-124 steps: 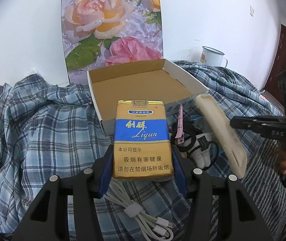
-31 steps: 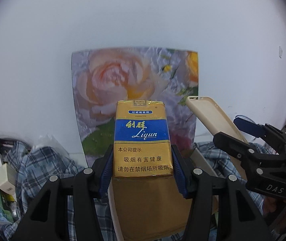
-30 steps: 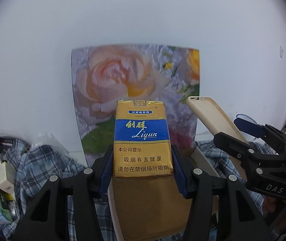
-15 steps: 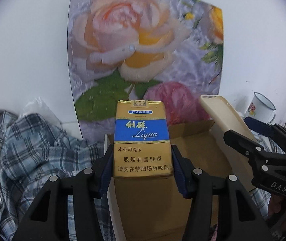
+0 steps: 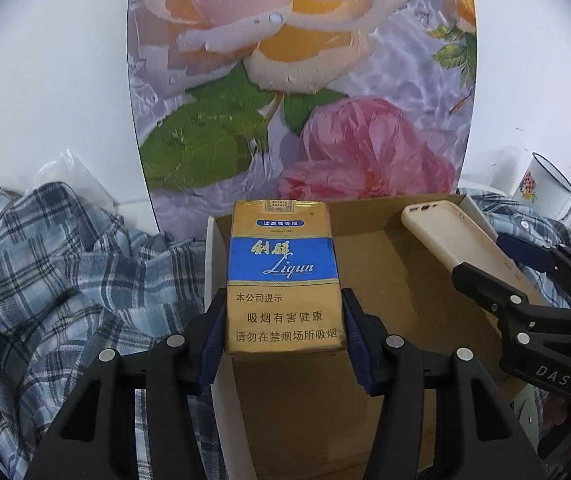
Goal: Organize soft objects
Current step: 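Lower both items into the box and open both grippers, then withdraw both grippers up and away from the box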
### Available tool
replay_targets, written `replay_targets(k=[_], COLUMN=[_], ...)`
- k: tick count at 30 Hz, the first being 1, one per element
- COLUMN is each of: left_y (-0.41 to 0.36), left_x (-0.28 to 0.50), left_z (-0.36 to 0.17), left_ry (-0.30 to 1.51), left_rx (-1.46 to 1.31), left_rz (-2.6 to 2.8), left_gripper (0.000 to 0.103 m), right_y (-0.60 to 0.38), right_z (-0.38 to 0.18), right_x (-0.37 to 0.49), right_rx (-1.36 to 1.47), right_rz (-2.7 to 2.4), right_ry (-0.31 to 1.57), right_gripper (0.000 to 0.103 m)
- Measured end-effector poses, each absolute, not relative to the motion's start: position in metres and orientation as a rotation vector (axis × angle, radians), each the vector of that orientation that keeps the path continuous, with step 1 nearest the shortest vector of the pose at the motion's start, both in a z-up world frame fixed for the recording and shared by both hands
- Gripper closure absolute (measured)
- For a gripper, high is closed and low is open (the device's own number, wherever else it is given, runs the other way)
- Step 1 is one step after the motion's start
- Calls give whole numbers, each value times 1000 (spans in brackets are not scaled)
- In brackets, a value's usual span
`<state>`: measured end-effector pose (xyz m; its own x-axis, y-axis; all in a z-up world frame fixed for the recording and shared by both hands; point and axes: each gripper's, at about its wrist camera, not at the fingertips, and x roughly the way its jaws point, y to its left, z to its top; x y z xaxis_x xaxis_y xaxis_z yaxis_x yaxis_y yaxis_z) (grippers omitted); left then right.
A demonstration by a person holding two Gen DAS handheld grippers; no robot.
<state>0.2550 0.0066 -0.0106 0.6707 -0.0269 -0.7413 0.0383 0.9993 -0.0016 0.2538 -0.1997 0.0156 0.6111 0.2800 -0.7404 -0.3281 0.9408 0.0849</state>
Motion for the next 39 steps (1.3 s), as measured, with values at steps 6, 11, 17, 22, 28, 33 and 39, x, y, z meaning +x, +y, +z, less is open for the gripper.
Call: replay_targets(k=[6, 11, 17, 22, 28, 33, 39], left_y=[9, 14, 14, 13, 16, 14, 10], left_x=[258, 259, 253, 250, 239, 227, 211], left_z=[-16, -18, -5, 8, 31, 52, 78], left_ry=[855, 867, 804, 769, 710, 661, 601], left_rx=[-8, -90, -78, -76, -49, -35, -18], left_rz=[-41, -101, -64, -64, -56, -64, -66], left_gripper=[40, 5, 0, 0, 0, 0, 0], right_y=[-199, -200, -211, -209, -208, -213, -218], right_z=[12, 19, 31, 43, 65, 88, 119], right_x=[254, 252, 251, 247, 237, 227, 213], right_rx=[-58, -56, -16, -47, -59, -38, -25], right_rz=[351, 347, 344, 358, 376, 394, 410], right_ry=[854, 827, 792, 765, 716, 672, 615], right_gripper=[30, 18, 1, 1, 1, 1, 0])
